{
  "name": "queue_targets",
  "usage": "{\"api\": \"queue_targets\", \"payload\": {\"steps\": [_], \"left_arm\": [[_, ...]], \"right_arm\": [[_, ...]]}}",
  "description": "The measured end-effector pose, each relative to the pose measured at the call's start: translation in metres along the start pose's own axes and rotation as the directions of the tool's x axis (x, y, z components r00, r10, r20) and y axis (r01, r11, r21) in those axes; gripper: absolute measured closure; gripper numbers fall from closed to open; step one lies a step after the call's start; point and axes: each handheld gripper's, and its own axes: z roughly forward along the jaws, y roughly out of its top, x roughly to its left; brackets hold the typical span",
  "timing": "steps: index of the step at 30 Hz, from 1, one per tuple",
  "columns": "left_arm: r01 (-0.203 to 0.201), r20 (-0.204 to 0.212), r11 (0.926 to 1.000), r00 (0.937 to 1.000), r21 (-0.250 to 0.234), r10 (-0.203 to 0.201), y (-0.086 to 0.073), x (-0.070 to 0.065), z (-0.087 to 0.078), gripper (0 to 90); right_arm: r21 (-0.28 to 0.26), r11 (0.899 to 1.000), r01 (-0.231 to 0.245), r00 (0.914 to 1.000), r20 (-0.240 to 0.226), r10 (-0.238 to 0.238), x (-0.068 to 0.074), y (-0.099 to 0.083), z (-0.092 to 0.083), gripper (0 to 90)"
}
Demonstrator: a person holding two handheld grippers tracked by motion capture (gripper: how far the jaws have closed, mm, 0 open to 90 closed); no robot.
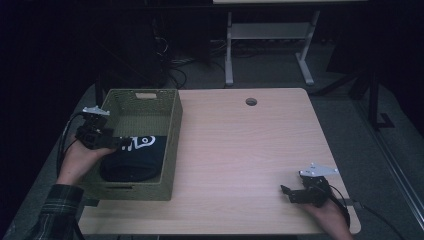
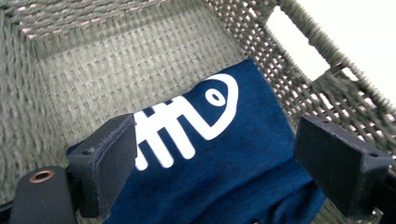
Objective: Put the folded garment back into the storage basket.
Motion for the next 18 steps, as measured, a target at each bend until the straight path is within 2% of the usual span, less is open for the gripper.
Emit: {"api": "queue_targets", "payload": {"steps": [9, 18], "left_arm": [[-0.037, 0.04, 0.9973, 0.9984, -0.063, 0.039, 0.011, -0.035, 0.002, 13.7], [-0.068, 0.09, 0.9923, 0.9929, -0.104, 0.078, 0.021, -0.076, 0.014, 13.7]], "right_arm": [[0.003, 1.0, 0.007, 1.0, -0.003, -0.007, 0.0, 0.0, 0.0, 10.2], [0.003, 1.0, 0.007, 1.0, -0.003, -0.007, 0.0, 0.0, 0.0, 10.1]]}}
